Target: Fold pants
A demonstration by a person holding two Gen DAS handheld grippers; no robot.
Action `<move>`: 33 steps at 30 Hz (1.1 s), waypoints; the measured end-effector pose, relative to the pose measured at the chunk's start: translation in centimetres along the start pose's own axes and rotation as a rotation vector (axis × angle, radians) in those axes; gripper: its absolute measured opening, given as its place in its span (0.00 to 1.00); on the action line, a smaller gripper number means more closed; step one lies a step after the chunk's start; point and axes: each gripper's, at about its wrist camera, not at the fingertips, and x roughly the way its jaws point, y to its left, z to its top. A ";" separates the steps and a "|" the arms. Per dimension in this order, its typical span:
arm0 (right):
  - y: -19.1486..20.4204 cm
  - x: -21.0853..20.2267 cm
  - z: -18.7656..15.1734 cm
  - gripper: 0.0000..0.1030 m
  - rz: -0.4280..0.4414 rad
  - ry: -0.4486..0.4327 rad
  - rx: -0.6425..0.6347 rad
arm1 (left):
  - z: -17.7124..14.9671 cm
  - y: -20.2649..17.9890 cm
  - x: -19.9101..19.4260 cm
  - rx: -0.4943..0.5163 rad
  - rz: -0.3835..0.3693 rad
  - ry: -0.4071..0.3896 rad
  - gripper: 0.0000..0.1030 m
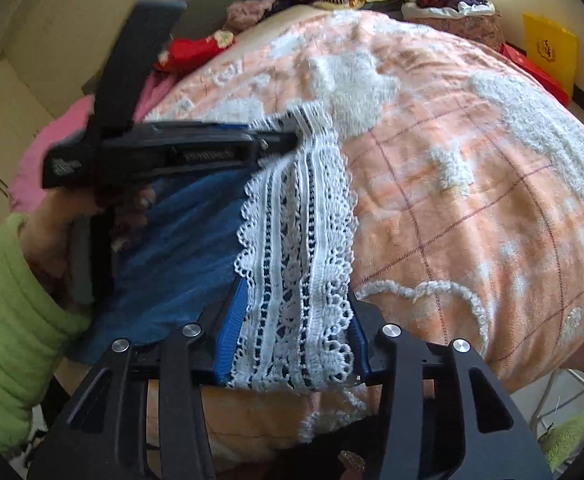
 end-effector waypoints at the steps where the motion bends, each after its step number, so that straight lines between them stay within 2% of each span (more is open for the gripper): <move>1: 0.0 0.2 0.1 0.41 0.000 0.006 0.001 | 0.0 0.1 -0.1 -0.001 -0.007 0.004 0.14; 2: 0.1 0.2 0.1 0.40 0.005 0.007 -0.002 | -0.1 0.1 -0.2 -0.002 -0.011 0.001 0.13; 4: 0.1 0.1 0.2 0.20 0.024 -0.003 -0.006 | -0.3 0.3 -0.5 -0.009 -0.020 -0.016 0.12; 9: 1.2 -1.4 0.3 0.16 0.051 -0.055 -0.060 | -0.6 1.0 -2.1 -0.056 -0.064 -0.068 0.11; 15: 4.6 -3.9 0.9 0.16 0.083 -0.115 -0.136 | -1.5 3.2 -6.5 -0.119 -0.116 -0.171 0.11; 21: 9.9 -5.1 1.8 0.16 0.128 -0.133 -0.257 | -4.4 6.7 -11.2 -0.201 -0.112 -0.260 0.11; 26: 15.7 -3.3 1.7 0.16 0.157 -0.097 -0.394 | -7.8 9.9 -13.4 -0.271 -0.075 -0.285 0.11; 33: 22.4 1.3 -1.0 0.16 0.115 -0.011 -0.588 | -13.9 14.2 -14.0 -0.408 -0.027 -0.274 0.18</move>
